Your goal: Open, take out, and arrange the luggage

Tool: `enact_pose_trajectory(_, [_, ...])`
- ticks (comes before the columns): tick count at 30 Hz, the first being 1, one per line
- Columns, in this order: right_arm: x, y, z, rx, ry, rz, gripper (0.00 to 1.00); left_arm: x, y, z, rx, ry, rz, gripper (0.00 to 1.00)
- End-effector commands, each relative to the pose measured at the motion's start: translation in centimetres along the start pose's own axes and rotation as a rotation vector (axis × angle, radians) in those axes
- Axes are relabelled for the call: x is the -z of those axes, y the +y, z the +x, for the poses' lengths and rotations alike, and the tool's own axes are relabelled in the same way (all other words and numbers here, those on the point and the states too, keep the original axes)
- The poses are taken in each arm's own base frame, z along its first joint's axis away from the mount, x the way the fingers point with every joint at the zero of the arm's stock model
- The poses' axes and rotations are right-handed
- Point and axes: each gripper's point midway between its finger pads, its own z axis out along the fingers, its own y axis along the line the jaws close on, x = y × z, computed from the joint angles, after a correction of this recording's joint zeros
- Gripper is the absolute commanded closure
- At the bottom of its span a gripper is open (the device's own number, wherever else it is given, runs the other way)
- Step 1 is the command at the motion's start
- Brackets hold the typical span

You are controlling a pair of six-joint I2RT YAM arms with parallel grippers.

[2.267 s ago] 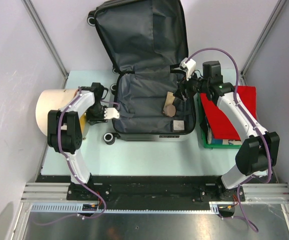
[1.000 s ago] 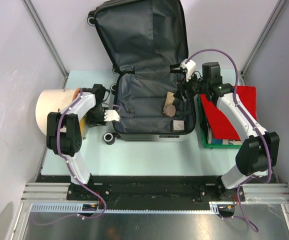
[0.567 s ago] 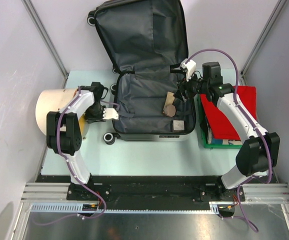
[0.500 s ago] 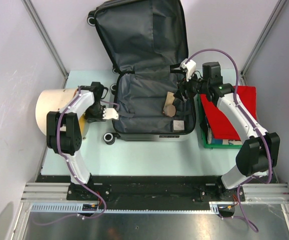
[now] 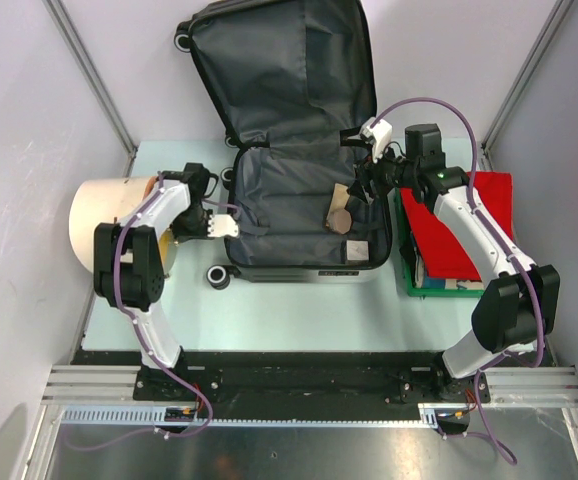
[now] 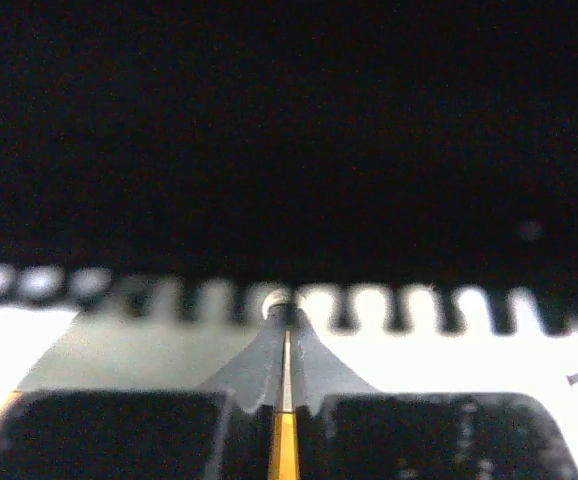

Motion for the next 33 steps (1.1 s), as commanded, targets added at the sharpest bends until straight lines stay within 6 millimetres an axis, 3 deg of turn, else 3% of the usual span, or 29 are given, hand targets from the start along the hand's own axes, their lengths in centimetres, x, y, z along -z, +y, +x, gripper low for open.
enact_pose_trajectory(1, [0.8, 0.2, -1.4, 0.035, -0.038, 0.014, 0.33, 1.9, 1.4, -1.6, 0.051, -0.081, -0.059, 0.7])
enact_pose_trajectory(4, [0.8, 0.2, -1.4, 0.032, -0.041, 0.009, 0.33, 4.5, 1.9, -1.9, 0.068, -0.131, -0.118, 0.51])
enact_pose_trajectory(12, [-0.6, 1.2, -2.0, 0.039, -0.067, -0.024, 0.33, 13.4, 3.4, -1.6, 0.214, -0.304, -0.311, 0.32])
enact_pose_trajectory(15, [-2.3, 2.1, -2.8, 0.053, -0.098, -0.051, 0.33, 16.4, 3.8, -1.0, 0.328, -0.402, -0.368, 0.3])
enact_pose_trajectory(16, [-3.2, 3.5, -3.3, 0.067, -0.113, -0.081, 0.33, 18.3, 4.0, -0.8, 0.399, -0.454, -0.402, 0.29])
enact_pose_trajectory(17, [-4.0, 4.1, -3.8, 0.077, -0.133, -0.096, 0.34, 19.3, 4.0, -1.4, 0.431, -0.525, -0.4, 0.27])
enact_pose_trajectory(18, [-4.9, 4.8, -5.4, 0.111, -0.192, -0.101, 0.34, 19.9, 4.0, -0.4, 0.495, -0.55, -0.41, 0.27])
enact_pose_trajectory(19, [-6.6, 5.6, -5.2, 0.122, -0.199, -0.121, 0.34, 21.3, 4.2, -0.3, 0.576, -0.596, -0.425, 0.27])
enact_pose_trajectory(20, [-7.8, 8.4, -6.6, 0.162, -0.238, -0.171, 0.35, 22.0, 4.3, -0.3, 0.619, -0.635, -0.427, 0.27])
enact_pose_trajectory(21, [-8.6, 9.4, -8.8, 0.206, -0.316, -0.178, 0.36, 22.7, 4.2, -0.2, 0.717, -0.694, -0.408, 0.26])
enact_pose_trajectory(22, [-11.1, 10.4, -8.0, 0.204, -0.306, -0.21, 0.37, 24.0, 4.6, 0.0, 0.764, -0.731, -0.424, 0.25])
enact_pose_trajectory(23, [-12.5, 13.7, -8.7, 0.223, -0.329, -0.268, 0.37, 24.2, 4.7, 0.1, 0.815, -0.759, -0.41, 0.25])
enact_pose_trajectory(24, [-13.1, 15.0, -11.4, 0.25, -0.399, -0.288, 0.38, 24.6, 4.8, 0.7, 0.873, -0.8, -0.399, 0.23])
enact_pose_trajectory(25, [-15.9, 16.3, -10.1, 0.243, -0.376, -0.325, 0.39, 25.4, 4.9, 0.9, 0.947, -0.837, -0.388, 0.23])
enact_pose_trajectory(26, [-17.0, 17.7, -10.5, 0.258, -0.395, -0.35, 0.39, 25.6, 5.0, 1.2, 0.987, -0.858, -0.379, 0.23])
enact_pose_trajectory(27, [-17.2, 20.6, -13.1, 0.298, -0.467, -0.389, 0.4, 25.9, 4.9, 1.9, 1.063, -0.887, -0.363, 0.23])
enact_pose_trajectory(28, [-17.8, 21.8, -13.9, 0.315, -0.491, -0.404, 0.41, 26.4, 5.0, 2.3, 1.094, -0.91, -0.365, 0.23])
enact_pose_trajectory(29, [-20.1, 22.9, -12.5, 0.31, -0.472, -0.426, 0.41, 26.4, 5.1, 2.8, 1.128, -0.913, -0.362, 0.23])
enact_pose_trajectory(30, [-20.3, 25.4, -13.2, 0.329, -0.504, -0.468, 0.42, 26.2, 5.1, 3.5, 1.195, -0.914, -0.356, 0.23])
enact_pose_trajectory(31, [-20.3, 26.4, -15.0, 0.342, -0.554, -0.476, 0.42, 25.8, 5.2, 4.4, 1.242, -0.889, -0.368, 0.23])
enact_pose_trajectory(33, [-22.4, 29.5, -13.9, 0.343, -0.55, -0.525, 0.43, 25.4, 5.2, 6.0, 1.339, -0.887, -0.37, 0.23])
